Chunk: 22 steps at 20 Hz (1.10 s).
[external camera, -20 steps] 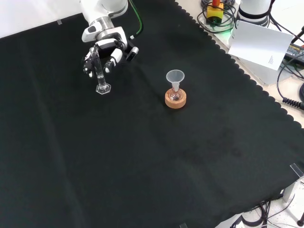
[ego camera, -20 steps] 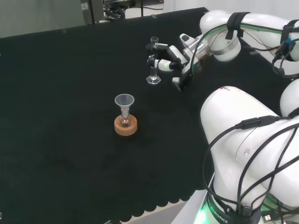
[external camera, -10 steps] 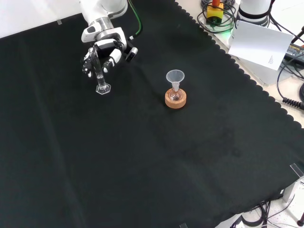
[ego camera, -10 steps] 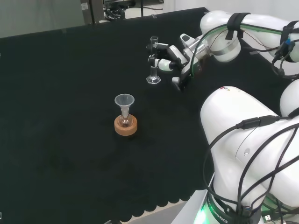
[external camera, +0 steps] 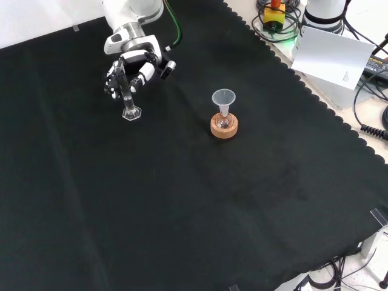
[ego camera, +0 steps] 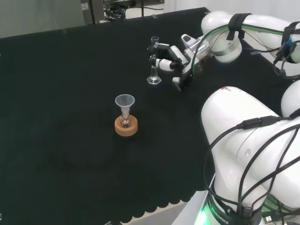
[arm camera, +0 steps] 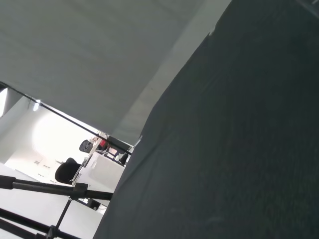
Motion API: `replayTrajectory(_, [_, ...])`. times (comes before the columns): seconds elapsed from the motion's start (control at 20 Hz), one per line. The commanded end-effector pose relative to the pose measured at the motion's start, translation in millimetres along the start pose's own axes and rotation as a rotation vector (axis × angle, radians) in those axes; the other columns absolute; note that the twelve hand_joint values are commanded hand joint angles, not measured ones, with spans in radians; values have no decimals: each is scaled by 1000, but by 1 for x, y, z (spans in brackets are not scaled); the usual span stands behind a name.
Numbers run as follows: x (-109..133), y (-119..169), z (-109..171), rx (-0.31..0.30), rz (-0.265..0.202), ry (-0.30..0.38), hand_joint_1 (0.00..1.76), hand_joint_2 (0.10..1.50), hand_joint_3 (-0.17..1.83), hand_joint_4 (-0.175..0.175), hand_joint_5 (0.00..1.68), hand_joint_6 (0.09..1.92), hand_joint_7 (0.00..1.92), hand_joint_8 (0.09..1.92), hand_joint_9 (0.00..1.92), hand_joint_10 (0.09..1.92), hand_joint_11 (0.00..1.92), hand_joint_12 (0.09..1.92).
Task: Pick up the graduated cylinder.
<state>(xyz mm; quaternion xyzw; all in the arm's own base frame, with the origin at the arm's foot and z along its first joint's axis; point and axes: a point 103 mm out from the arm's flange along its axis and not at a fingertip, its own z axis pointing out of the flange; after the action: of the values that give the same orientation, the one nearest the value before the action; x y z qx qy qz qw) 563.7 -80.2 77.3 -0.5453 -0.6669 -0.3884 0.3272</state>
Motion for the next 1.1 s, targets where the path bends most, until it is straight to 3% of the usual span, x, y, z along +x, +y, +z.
replayTrajectory(0.05, [0,2,-3,-13,4,-19,1157,1214,-175,-11,677,643,607,570,882,393,723,1103])
replayTrajectory(0.45, [1,4,0,-14,11,-31,1224,1244,-175,2,788,728,747,620,991,385,912,989])
replayTrajectory(0.55, [3,5,-2,-12,20,-68,1165,1221,-93,-113,832,1030,834,642,1053,394,977,948])
replayTrajectory(0.65, [5,5,-6,-5,24,-94,1147,1192,-52,-160,879,1117,949,602,1128,372,1050,888])
replayTrajectory(0.8, [10,4,-15,6,24,-131,1233,1143,-10,-174,928,1083,964,971,1223,330,1117,837])
replayTrajectory(1.1, [26,2,-33,51,2,-220,1260,1115,-2,-175,972,1021,1000,998,1325,202,1154,800])
